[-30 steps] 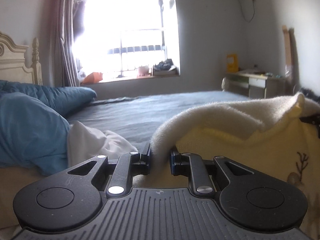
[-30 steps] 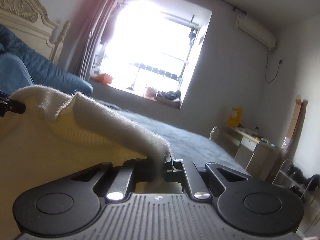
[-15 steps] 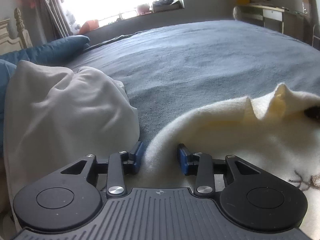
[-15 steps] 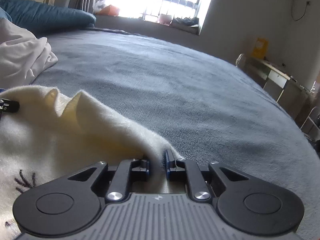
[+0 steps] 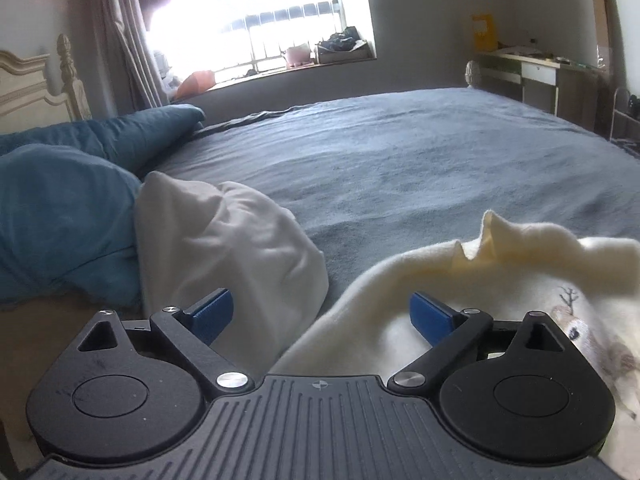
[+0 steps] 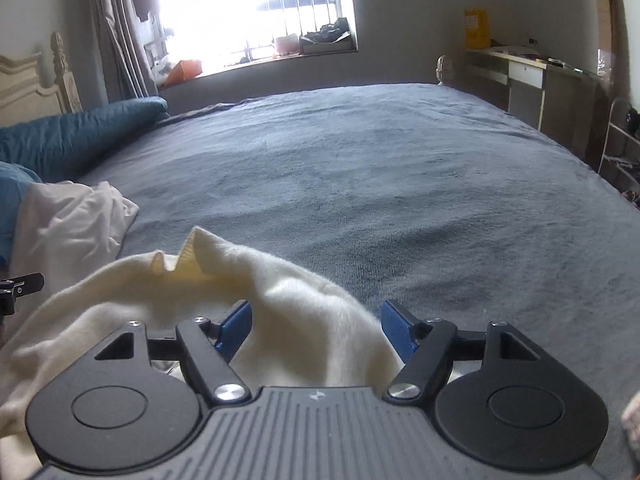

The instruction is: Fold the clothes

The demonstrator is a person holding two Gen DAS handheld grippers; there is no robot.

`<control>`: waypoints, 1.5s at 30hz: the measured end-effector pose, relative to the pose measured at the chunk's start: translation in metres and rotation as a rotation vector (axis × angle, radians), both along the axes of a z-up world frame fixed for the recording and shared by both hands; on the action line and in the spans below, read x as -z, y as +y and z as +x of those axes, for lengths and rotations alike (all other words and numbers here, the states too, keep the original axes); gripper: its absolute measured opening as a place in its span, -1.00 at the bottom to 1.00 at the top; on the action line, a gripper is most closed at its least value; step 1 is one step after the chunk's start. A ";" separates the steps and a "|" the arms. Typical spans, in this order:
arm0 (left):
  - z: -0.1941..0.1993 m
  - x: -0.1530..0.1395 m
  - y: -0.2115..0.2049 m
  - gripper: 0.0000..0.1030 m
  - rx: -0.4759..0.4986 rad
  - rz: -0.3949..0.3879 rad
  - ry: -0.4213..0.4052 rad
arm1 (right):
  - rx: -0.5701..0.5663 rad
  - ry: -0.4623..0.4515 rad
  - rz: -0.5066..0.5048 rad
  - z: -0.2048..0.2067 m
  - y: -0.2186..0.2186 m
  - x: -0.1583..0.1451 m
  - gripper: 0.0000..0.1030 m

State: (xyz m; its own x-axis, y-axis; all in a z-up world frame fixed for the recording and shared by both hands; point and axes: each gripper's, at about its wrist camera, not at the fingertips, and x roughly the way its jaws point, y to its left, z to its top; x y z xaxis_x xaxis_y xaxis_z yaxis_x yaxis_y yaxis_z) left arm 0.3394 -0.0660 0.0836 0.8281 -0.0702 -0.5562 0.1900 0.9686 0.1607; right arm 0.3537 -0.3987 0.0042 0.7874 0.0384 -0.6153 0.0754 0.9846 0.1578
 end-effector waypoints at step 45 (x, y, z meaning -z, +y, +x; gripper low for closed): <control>-0.157 0.114 0.047 0.44 0.061 -0.389 0.203 | -0.103 -0.267 0.509 -0.289 0.031 0.046 -0.54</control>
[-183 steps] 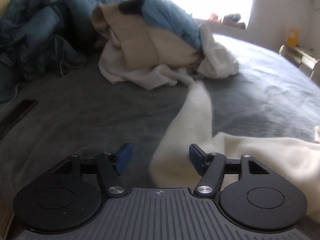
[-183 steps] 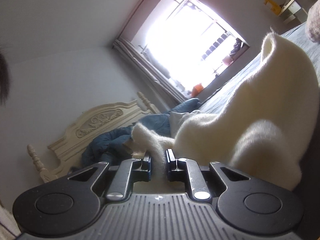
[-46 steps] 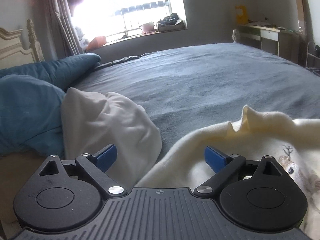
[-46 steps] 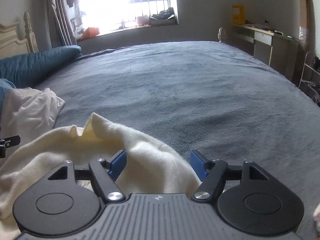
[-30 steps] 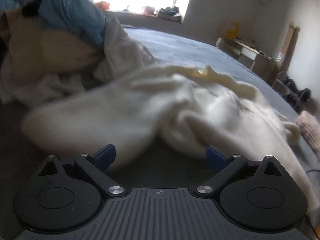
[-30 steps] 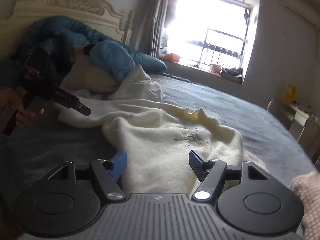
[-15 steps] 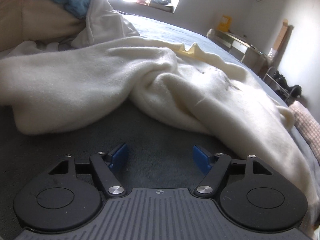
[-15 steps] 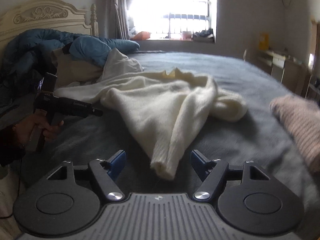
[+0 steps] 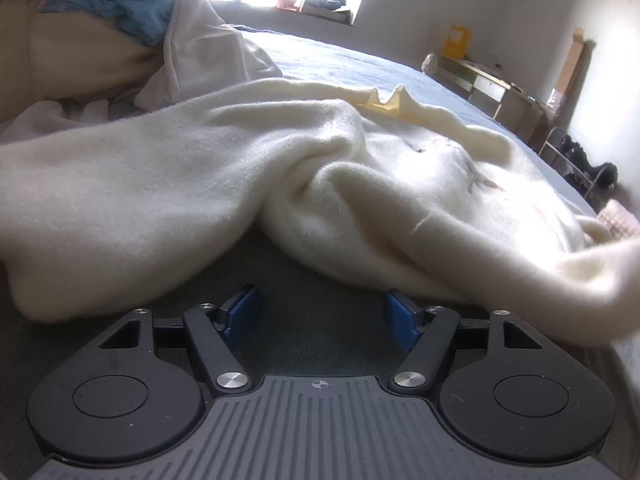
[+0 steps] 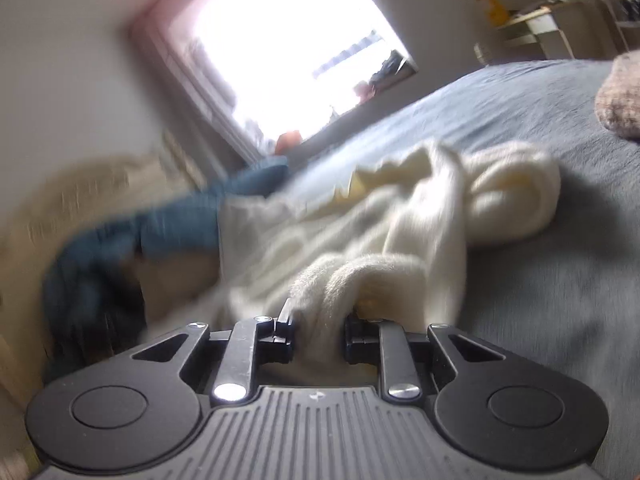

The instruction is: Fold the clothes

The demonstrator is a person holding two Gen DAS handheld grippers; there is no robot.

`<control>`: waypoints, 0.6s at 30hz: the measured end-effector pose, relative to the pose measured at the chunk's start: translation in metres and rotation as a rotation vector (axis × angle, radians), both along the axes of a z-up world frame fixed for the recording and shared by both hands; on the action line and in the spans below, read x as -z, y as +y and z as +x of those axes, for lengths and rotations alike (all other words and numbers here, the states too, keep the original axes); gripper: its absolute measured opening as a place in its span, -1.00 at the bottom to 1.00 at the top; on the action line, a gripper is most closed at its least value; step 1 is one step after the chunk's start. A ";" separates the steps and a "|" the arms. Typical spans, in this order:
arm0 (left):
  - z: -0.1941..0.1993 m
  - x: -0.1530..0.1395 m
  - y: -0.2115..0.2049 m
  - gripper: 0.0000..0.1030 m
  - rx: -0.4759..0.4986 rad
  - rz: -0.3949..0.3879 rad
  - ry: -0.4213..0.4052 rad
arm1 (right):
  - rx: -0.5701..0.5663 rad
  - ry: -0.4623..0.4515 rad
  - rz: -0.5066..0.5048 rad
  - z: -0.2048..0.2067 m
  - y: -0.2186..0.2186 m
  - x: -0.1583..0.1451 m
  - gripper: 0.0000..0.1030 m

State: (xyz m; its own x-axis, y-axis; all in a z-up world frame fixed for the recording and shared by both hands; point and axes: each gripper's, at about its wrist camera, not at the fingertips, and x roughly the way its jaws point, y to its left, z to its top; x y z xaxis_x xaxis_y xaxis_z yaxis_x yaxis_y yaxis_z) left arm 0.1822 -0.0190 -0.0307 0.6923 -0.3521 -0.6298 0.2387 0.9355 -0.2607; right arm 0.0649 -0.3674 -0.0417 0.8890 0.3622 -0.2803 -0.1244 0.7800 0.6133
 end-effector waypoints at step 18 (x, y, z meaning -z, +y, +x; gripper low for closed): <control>0.024 -0.006 -0.017 -0.63 -0.095 -0.152 0.026 | 0.152 0.069 0.495 0.104 -0.102 0.088 -0.56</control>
